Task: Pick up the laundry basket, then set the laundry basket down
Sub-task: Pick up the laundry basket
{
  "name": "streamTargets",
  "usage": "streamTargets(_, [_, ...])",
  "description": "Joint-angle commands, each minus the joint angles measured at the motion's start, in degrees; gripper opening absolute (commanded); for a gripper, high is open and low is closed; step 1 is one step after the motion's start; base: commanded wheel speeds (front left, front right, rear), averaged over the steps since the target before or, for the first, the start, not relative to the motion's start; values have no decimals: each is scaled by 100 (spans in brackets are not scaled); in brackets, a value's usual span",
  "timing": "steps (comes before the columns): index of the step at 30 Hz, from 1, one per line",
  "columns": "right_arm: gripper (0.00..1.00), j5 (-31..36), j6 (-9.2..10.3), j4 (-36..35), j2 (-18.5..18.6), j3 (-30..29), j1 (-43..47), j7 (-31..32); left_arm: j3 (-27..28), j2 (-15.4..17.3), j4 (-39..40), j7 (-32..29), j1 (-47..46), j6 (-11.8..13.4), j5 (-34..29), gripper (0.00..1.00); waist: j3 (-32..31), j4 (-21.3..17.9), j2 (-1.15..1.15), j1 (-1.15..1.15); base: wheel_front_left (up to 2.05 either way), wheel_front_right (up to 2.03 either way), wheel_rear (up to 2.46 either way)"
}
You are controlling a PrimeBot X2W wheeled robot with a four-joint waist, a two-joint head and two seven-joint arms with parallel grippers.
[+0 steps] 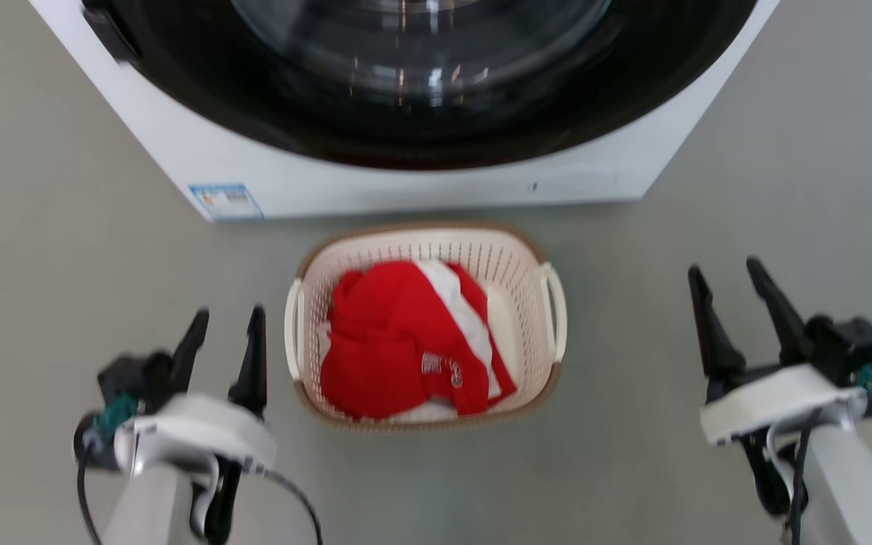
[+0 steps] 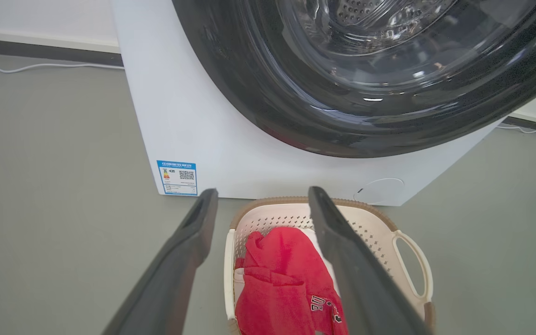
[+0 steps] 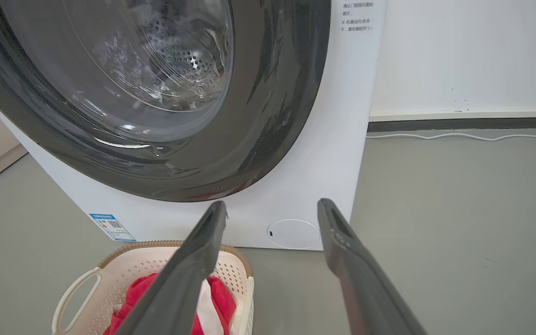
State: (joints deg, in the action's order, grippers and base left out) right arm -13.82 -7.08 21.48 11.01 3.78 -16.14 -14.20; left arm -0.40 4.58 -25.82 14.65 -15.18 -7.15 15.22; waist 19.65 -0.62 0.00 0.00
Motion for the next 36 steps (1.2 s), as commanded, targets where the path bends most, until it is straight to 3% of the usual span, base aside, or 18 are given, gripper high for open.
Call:
streamTargets(1, [100,-49,-41,-43,48,124,-178,-80,131,126,45,35,-269,-34,17,100,422,71,0,0,0,0,0])
streamTargets(23, [100,-317,-41,1548,-258,569,-1918,-80,-145,99,-2401,35,-2622,-32,-236,100,2271,227,0,0,0,0,0])
streamTargets(36, [100,-342,-41,1841,-271,755,-2360,-80,-150,97,-2798,35,-3242,-17,-374,100,2847,298,0,0,0,0,0])
